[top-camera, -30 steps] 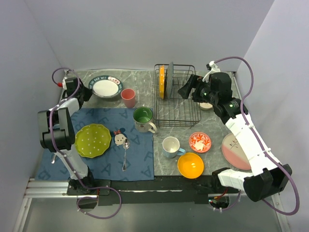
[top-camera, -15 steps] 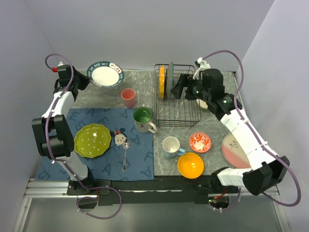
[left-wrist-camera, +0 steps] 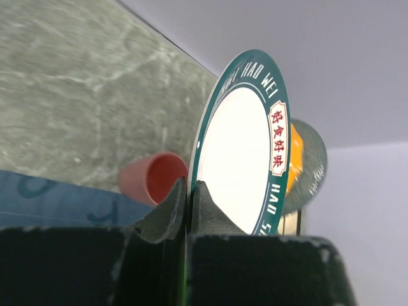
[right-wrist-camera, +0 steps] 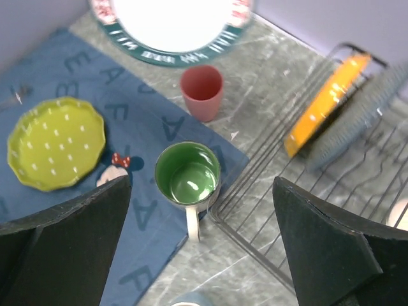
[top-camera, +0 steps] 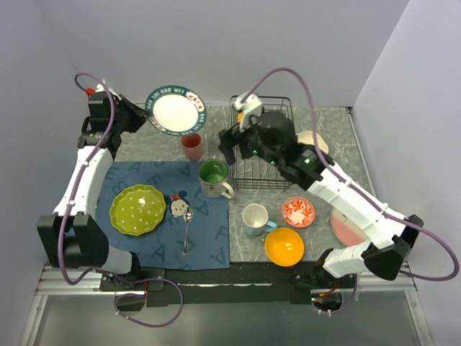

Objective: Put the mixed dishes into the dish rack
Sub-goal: Pass the plate from the left arm to the right

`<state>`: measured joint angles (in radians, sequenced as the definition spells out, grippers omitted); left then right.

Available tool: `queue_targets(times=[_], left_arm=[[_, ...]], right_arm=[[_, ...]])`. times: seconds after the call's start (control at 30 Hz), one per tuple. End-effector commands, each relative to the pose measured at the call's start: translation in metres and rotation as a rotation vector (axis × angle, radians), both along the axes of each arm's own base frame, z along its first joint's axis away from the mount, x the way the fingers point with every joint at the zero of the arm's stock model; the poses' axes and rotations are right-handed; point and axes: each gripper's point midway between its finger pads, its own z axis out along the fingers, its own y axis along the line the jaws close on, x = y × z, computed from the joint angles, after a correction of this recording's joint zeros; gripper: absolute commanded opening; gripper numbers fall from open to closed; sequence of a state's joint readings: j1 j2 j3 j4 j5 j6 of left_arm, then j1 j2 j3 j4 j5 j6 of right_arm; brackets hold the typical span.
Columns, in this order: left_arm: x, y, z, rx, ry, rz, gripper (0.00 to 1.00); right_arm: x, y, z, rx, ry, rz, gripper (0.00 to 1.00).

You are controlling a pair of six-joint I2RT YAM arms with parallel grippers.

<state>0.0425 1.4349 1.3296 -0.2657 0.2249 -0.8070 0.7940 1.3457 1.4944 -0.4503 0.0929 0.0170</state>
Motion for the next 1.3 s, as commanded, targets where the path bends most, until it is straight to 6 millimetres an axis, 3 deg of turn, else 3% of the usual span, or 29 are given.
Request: queue_targets(times=[0.0,0.03,0.17,0.33,0.67,1.07,1.27], left_arm=[[-0.024,-0.022,0.040,0.008,-0.095,-0.078,0.01],[-0.029,-0.035,0.043,0.007,-0.100,-0.111,0.01],[-0.045,-0.048,0.053,0.017,-0.116,-0.153,0.01],[-0.061,-0.067,0.051,0.000,-0.112,-0.247,0.01],[-0.079,-0.086,0.046,-0.033,-0.084,-0.347,0.01],[-0.090,-0.093,0.043,-0.057,-0.063,-0.382,0.01],[-0.089,-0.093,0.043,-0.059,-0.058,-0.373,0.01]], right_arm=[[0.002,0.020,0.030,-0.090,-0.205,0.017,1.00],[0.000,0.026,0.031,-0.101,-0.220,0.034,1.00],[-0.005,0.046,0.030,-0.183,-0.308,0.062,1.00],[-0.020,0.079,0.031,-0.229,-0.391,0.140,1.00],[-0.026,0.136,-0.017,-0.458,-0.465,0.184,0.98],[-0.008,0.143,-0.033,-0.518,-0.461,0.112,0.97],[0.008,0.134,-0.039,-0.513,-0.418,0.080,0.96]])
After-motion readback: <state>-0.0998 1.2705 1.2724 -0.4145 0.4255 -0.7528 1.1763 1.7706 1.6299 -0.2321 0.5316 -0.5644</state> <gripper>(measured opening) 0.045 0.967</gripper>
